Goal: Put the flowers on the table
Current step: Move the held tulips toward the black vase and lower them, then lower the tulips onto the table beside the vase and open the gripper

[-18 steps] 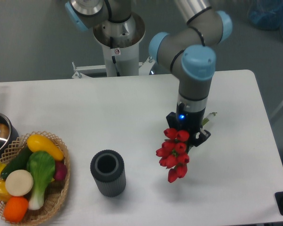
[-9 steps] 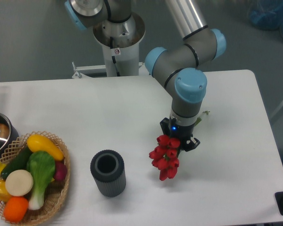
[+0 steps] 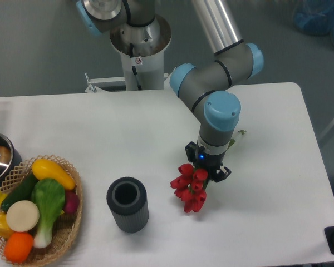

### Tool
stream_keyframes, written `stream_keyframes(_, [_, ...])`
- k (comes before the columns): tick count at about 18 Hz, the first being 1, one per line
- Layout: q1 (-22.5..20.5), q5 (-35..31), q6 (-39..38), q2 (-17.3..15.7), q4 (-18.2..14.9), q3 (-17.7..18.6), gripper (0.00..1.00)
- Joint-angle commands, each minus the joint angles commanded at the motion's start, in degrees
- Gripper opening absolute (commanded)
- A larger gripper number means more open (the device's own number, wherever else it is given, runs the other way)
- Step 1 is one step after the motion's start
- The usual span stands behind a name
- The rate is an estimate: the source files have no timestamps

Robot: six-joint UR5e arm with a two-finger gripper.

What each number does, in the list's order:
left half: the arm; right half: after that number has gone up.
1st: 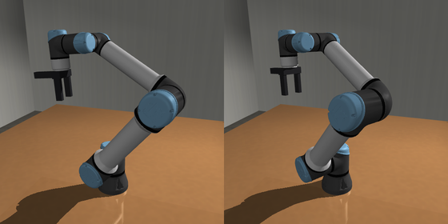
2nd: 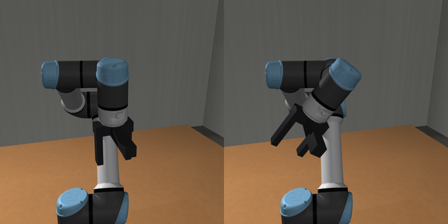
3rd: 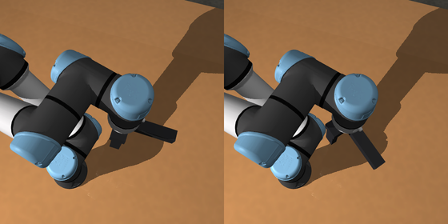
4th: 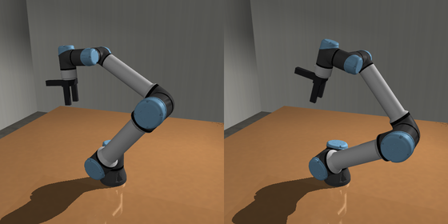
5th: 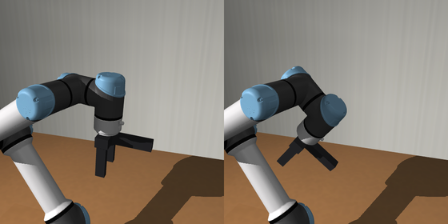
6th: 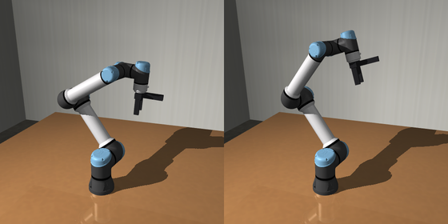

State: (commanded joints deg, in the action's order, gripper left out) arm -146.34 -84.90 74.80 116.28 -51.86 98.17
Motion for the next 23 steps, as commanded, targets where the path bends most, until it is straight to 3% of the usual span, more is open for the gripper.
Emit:
stream_keyframes(2, [0.0, 0.0, 0.1, 0.0, 0.0, -0.1, 0.52])
stream_keyframes(4, [0.0, -0.3, 0.1, 0.1, 0.0, -0.4, 0.61])
stream_keyframes(9, [0.0, -2.3, 0.3, 0.1, 0.1, -0.6, 0.66])
stream_keyframes(15, [0.0, -2.3, 2.0, -0.3, 0.2, -0.8, 0.88])
stream_keyframes(19, [0.1, -4.5, 2.1, -0.8, 0.3, -2.0, 0.98])
stream_keyframes(23, [0.2, -8.9, 1.9, -3.5, 0.4, -4.6, 0.99])
